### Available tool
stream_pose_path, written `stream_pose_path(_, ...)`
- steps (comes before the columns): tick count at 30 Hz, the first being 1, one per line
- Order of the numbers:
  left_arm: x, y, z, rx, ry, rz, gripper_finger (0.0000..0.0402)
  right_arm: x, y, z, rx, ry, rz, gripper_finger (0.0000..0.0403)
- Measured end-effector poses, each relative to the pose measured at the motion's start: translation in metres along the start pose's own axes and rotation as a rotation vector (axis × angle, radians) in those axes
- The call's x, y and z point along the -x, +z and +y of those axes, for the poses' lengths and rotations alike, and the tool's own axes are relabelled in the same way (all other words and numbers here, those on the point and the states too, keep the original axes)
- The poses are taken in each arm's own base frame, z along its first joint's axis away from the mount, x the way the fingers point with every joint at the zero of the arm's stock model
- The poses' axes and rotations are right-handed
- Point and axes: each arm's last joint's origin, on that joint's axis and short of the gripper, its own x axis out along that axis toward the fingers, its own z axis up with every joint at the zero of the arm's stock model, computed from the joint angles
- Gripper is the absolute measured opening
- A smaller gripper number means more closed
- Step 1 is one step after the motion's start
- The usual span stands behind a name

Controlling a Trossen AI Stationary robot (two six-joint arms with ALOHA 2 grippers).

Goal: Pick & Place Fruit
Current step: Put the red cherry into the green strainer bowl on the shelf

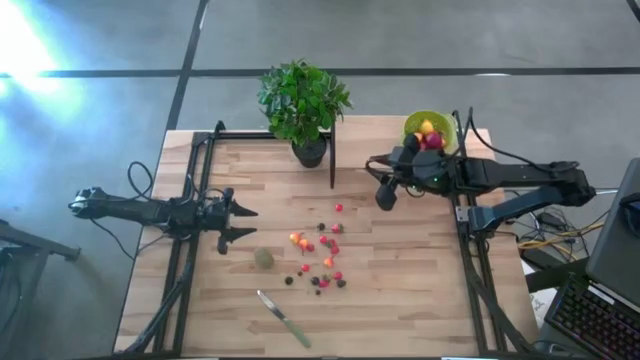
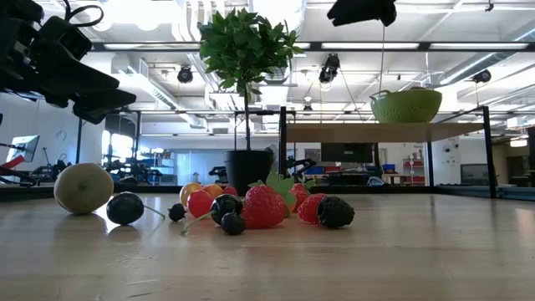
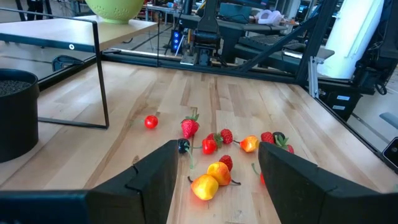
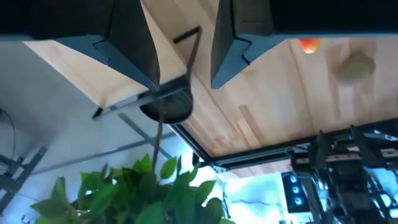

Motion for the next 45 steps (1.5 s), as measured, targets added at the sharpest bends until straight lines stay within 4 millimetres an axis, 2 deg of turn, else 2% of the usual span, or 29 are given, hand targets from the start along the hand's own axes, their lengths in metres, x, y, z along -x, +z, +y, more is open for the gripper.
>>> stream_pose_path(9,0.0,0.0,0.0,0.0,0.0,0.0,0.0229,-0.015,-0.032,0.004,0.021,0.0,0.039,0.0158)
stream_pose_path(17,0.0,0.0,0.0,0.0,0.0,0.0,0.0229,-0.027,-0.056,0.013,-0.01,0.184,0.0,0.0182)
stream_pose_path(22,0.0,0.0,0.0,0.0,0.0,0.0,0.0229,-0.033,-0.074,0.015,-0.036,0.207,-0.047,0.0192)
stream_pose_path(27,0.0,0.0,0.0,0.0,0.0,0.0,0.0229,-0.041,-0.091,0.019,0.007,0.207,0.002,0.02)
stream_pose_path(34,0.0,0.0,0.0,0.0,0.0,0.001,0.0229,-0.076,-0.116,0.042,0.065,0.206,0.116,0.02)
stream_pose_path(45,0.0,0.0,0.0,0.0,0.001,0.002,0.0229,-0.126,-0.116,0.044,-0.006,0.115,0.201,0.0184)
